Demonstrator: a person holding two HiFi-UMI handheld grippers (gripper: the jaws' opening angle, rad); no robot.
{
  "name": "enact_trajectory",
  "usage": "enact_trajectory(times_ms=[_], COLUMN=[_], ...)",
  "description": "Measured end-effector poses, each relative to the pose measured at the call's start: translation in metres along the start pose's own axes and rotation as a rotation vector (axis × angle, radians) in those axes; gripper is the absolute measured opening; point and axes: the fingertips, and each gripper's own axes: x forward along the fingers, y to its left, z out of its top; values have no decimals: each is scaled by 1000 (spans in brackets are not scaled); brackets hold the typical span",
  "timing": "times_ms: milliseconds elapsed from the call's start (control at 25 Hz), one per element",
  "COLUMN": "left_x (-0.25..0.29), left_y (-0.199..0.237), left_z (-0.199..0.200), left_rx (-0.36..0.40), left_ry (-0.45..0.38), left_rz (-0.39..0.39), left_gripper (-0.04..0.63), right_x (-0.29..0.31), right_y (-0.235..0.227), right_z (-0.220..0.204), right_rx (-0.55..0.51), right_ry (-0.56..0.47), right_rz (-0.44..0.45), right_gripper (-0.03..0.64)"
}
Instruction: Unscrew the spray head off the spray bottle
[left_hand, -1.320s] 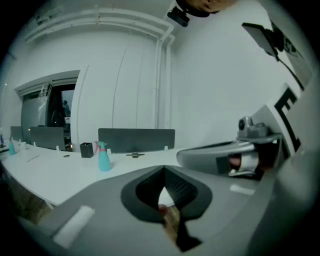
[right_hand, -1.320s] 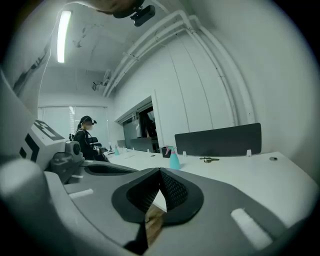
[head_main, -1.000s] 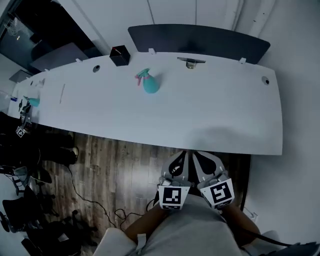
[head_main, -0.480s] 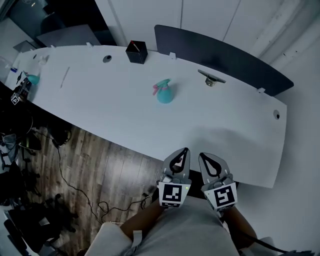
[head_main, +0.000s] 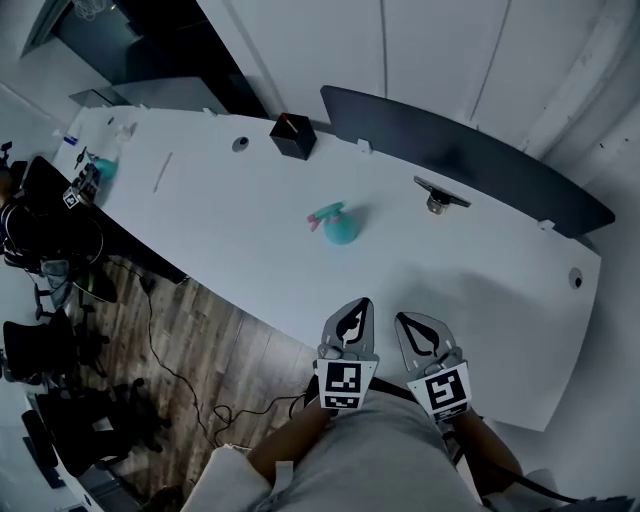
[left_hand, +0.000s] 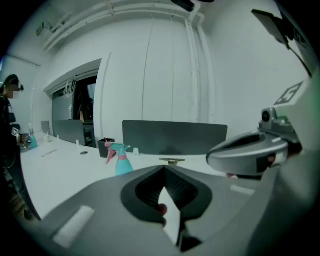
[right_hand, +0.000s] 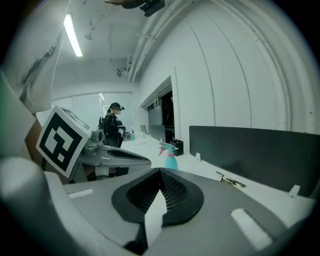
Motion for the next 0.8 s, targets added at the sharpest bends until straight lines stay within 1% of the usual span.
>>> enact_trajectory(times_ms=[120,240,360,480,640,720,800], left_x=[10,26,53,74,96,100,102], left_y=[18,40,59,74,88,97,107], left_z=[-11,-22,-30,-36,-41,-46,-54], left_rx=[-11,11,23,17,7,28,62], left_ry=[56,108,142,165,199,212,226], left_rz=[67,117,124,130,128,128,131], left_gripper=[2,2,2,2,2,2,2], right_x=[7,13,27,39,65,81,94], right_y=[-12,-16,-27,-32,-37,-38,-37], right_z=[-3,-5,-10,-9,-3,1,2], right_rx=[38,78,105,142,124,101,104], right_ry=[3,14,43,56,89,98,105], right_rz=[10,-3,-47,-76,-86,-88,-96], right_gripper=[2,2,2,2,2,2,2])
